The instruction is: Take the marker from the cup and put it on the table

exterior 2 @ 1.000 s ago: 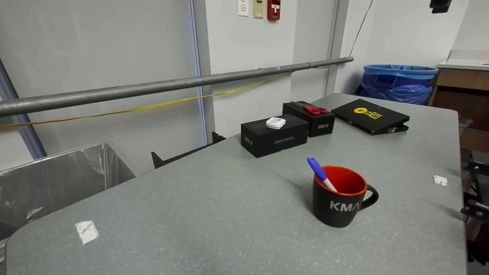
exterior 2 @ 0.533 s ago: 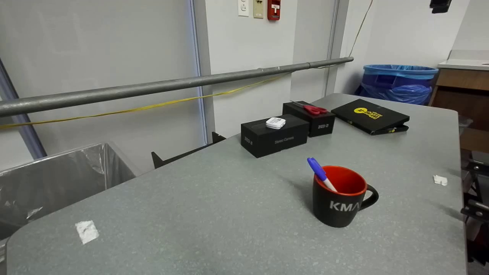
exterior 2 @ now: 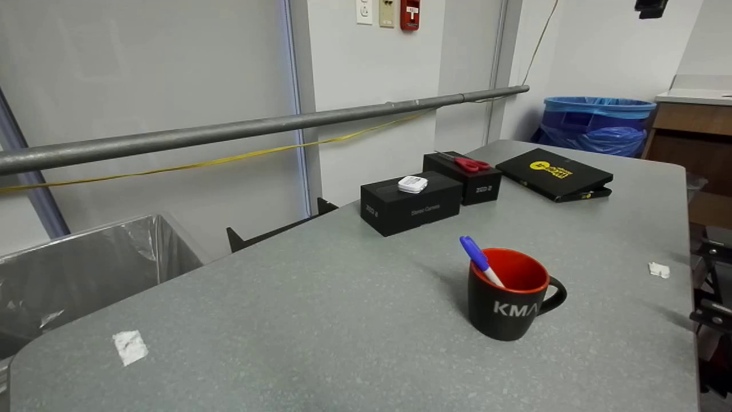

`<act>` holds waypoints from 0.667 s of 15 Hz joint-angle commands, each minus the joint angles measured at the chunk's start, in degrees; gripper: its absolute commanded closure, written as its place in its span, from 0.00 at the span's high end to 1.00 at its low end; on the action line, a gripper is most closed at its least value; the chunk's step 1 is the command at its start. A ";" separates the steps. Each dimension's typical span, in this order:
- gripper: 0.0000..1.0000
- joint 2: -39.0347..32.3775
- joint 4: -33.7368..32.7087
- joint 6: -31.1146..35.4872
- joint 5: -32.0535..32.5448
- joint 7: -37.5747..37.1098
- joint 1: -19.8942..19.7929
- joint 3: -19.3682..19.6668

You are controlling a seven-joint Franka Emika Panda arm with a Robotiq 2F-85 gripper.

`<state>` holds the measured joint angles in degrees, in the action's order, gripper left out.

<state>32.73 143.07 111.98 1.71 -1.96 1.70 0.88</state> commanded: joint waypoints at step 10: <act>1.00 -16.83 3.29 17.40 -5.83 -0.14 6.57 -8.39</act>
<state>15.85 146.41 129.47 -4.11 -2.11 8.29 -7.50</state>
